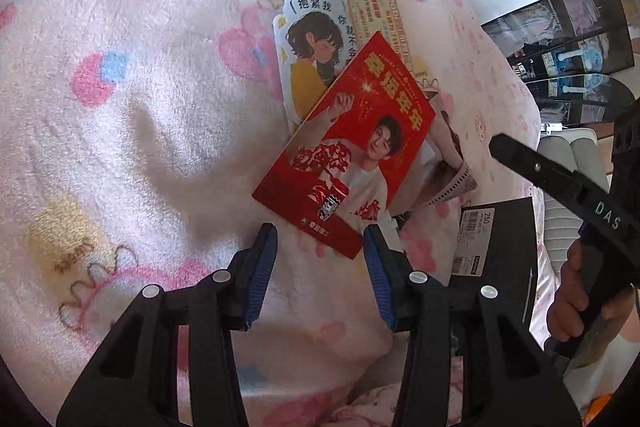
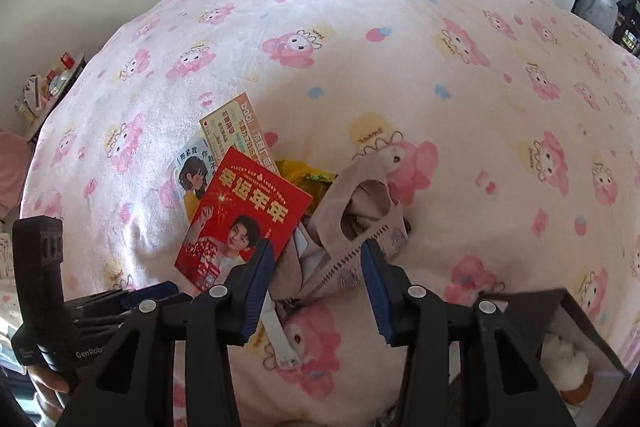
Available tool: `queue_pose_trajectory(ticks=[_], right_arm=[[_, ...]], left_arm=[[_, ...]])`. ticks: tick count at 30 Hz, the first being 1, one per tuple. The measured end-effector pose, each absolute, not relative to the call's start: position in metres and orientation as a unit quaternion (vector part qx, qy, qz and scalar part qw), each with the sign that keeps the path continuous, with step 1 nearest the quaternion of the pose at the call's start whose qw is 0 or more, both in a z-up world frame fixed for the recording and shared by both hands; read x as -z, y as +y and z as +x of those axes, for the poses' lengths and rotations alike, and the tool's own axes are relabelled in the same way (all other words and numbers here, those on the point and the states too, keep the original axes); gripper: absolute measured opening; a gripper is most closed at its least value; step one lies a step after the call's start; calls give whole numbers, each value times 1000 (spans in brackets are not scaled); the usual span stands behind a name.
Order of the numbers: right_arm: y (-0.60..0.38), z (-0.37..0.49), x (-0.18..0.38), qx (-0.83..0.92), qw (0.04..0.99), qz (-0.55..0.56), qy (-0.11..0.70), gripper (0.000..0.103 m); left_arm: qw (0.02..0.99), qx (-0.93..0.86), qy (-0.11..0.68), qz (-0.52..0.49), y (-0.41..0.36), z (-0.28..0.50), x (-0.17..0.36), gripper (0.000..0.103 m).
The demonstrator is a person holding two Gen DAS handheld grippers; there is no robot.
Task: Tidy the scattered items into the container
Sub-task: 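Grasp the red card with the man's photo using the right gripper, then carry the red card into the box and lower it beside the screen-protector box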
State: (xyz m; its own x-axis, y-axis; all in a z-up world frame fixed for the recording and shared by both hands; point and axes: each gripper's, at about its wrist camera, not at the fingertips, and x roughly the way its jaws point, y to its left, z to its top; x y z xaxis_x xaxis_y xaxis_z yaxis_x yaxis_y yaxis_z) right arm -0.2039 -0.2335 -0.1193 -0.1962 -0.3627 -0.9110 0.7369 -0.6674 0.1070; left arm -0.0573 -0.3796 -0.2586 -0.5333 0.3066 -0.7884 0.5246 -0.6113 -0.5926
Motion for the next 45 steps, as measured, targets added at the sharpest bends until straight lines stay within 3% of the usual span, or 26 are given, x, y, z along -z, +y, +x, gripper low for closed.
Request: queue_pose_trajectory(ticks=[6,9,11,17,24,31,38,45], right_arm=[[-276,-225,141,744,379,509,207,41],[-285,-231,157,720,383,540,208,41],[-283,-227,163,706,396,552,200,40],[-259,-202,161,657,422,603,164,36],[-257,-195,159,683,405,578,188,36],[-281,-189,186,628,440,618,175,35],[-222,-171,123,685,435,572,124,33],[-81,-160,49,769,359,528,32,33]], left_arm=[[75,746,466,470,-380,-61,276,44],[87,754,463,459,-384,-63,269,34],[114,763,445,455,-389,-63,259,33],[158,772,432,439,-405,-56,242,33],[173,757,428,463,-390,-46,257,40],[166,766,409,467,-377,-60,249,37],[102,804,374,452,-329,-69,187,37],[-34,846,304,437,-245,-102,123,37]])
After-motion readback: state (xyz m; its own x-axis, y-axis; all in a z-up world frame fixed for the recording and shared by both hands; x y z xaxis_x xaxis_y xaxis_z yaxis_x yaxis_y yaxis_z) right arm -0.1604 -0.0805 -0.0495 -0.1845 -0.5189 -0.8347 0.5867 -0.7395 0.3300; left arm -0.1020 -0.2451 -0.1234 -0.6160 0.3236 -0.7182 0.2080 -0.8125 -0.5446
